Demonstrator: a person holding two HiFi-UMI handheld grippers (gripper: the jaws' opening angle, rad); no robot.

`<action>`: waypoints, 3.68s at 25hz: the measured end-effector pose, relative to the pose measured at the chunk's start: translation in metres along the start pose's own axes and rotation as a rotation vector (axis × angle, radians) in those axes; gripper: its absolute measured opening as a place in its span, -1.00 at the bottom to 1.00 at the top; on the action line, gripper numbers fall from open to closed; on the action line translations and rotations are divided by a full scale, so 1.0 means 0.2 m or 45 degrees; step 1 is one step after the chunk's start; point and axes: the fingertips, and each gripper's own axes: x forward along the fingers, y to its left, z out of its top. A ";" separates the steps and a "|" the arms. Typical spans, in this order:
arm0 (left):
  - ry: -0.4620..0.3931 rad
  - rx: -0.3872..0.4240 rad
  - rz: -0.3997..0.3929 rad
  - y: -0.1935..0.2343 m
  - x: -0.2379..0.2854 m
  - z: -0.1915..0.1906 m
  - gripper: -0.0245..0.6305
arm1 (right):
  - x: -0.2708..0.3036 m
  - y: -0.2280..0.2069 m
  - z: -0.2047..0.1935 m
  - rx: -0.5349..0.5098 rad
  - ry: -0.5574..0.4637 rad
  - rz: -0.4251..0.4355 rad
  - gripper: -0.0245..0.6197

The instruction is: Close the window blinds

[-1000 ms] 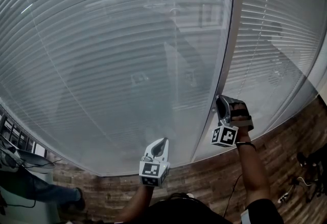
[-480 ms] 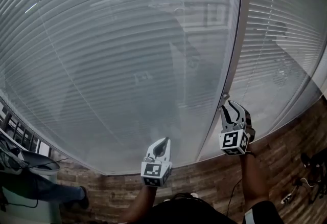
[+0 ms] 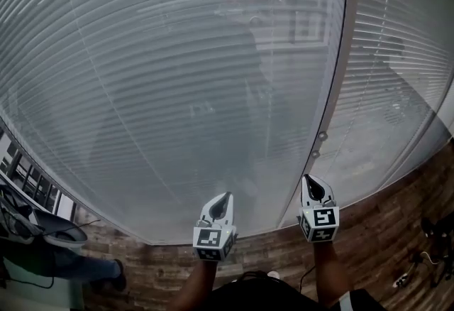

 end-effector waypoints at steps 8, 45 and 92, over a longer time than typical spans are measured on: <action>-0.002 -0.009 0.035 0.09 -0.10 -0.01 -0.94 | -0.02 0.32 -0.16 0.087 0.106 0.112 -0.92; 0.067 -0.004 0.042 -0.21 -0.53 -0.22 -0.94 | -0.52 0.64 -0.23 0.118 0.098 0.310 -0.92; 0.008 -0.015 0.304 -0.34 -1.51 -0.18 -0.94 | -1.35 0.99 -0.07 0.052 -0.137 0.321 -0.92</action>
